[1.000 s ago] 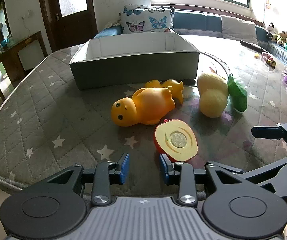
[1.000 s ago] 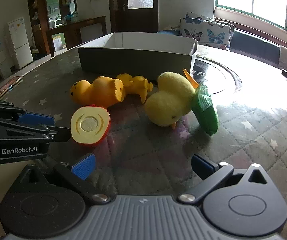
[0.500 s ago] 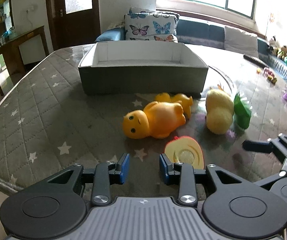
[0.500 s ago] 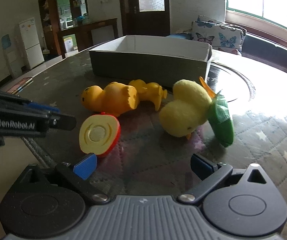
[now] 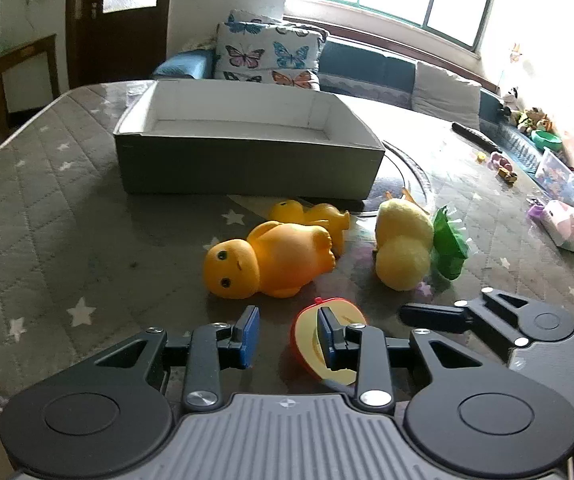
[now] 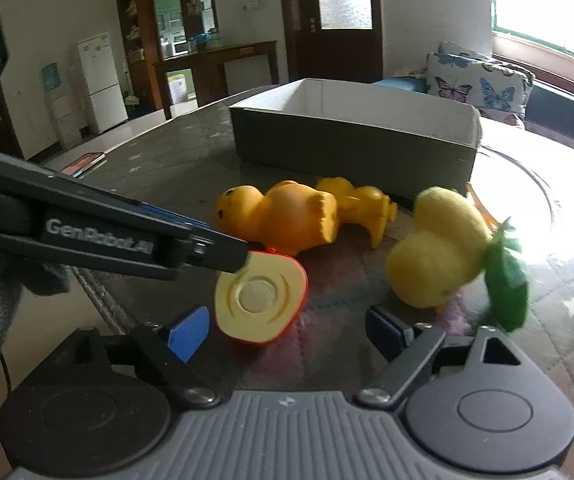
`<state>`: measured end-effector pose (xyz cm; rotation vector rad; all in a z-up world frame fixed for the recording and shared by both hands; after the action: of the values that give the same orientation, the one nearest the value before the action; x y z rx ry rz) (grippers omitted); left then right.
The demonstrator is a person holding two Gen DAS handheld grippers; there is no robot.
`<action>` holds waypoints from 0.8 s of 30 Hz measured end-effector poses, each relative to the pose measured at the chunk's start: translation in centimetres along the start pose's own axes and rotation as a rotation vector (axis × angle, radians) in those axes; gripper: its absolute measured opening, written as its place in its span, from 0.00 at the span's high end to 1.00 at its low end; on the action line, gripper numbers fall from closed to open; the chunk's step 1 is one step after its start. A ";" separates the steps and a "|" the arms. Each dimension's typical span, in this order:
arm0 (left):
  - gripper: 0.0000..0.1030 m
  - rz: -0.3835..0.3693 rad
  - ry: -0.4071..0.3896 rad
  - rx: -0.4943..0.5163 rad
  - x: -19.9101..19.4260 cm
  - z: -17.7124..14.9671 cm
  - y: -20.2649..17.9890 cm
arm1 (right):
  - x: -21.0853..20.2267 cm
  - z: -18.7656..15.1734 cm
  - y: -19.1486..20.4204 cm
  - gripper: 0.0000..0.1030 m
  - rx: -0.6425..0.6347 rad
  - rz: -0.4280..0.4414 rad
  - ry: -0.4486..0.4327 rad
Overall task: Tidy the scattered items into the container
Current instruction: 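Reach the right tool to the red-and-yellow fruit slice and grasp it, then carry the fruit slice with the right tool into the box and release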
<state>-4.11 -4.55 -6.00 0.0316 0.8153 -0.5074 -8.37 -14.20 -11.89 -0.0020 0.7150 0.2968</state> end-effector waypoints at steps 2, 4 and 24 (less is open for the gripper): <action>0.67 -0.013 0.006 -0.006 0.3 0.1 0.1 | 0.5 0.1 0.4 0.19 -0.014 0.005 0.001; 0.67 -0.026 0.013 -0.012 0.6 0.1 0.2 | 0.9 0.2 0.7 0.22 -0.025 0.011 0.003; 0.77 -0.204 0.034 -0.034 1.2 2.2 -0.1 | 1.4 1.9 -0.6 0.49 -0.041 0.028 -0.016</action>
<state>-1.90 -5.63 -5.30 -0.0747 0.8649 -0.6868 -5.95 -14.18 -11.38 -0.0280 0.6934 0.3383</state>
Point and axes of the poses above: each gripper's, at about its wrist camera, not at the fingertips, and x roughly the way its jaws point, y to its left, z to its top, the point moved 6 cm from there along x, roughly the way its jaws point, and after that the axes turned 1 degree about -y, right-handed, at the moved point
